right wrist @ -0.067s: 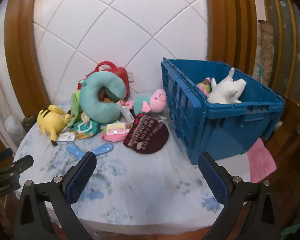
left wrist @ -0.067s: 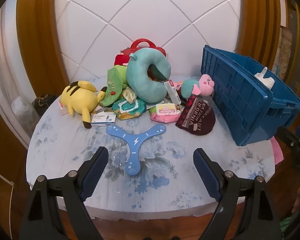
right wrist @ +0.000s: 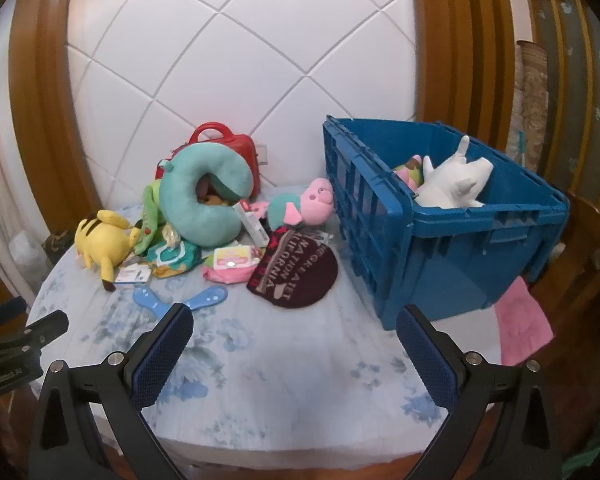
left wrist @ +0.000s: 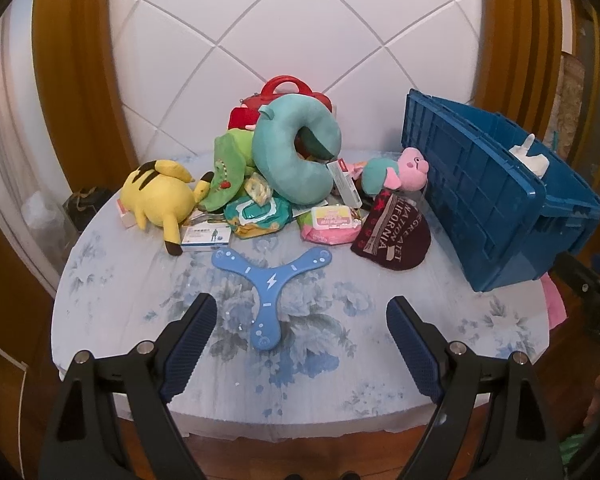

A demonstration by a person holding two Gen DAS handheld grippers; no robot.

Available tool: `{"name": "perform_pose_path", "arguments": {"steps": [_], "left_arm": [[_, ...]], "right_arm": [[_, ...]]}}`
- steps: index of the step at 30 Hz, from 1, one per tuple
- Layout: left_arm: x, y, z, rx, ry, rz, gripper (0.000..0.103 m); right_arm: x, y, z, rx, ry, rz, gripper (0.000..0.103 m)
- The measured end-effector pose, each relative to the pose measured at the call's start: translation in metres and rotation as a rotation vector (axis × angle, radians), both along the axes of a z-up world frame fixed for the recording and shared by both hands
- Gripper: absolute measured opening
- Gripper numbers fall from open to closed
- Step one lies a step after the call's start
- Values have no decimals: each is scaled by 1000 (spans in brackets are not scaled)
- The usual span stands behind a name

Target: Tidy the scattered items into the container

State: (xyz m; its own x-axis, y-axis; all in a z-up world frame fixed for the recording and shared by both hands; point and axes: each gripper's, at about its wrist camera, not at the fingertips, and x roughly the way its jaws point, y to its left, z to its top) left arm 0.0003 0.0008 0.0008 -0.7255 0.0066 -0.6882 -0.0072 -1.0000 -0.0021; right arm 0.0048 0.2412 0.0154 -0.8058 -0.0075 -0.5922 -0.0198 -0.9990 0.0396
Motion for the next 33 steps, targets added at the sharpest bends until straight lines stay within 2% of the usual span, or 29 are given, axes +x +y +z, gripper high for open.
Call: {"name": "perform_pose_path", "arguments": {"steps": [24, 33], "left_arm": [[3, -3, 0, -8, -2, 6, 87], [-8, -13, 3, 0, -10, 7, 87]], "right_arm": [[2, 4, 2, -1, 0, -9, 103], [4, 5, 1, -1, 0, -11, 103]]}}
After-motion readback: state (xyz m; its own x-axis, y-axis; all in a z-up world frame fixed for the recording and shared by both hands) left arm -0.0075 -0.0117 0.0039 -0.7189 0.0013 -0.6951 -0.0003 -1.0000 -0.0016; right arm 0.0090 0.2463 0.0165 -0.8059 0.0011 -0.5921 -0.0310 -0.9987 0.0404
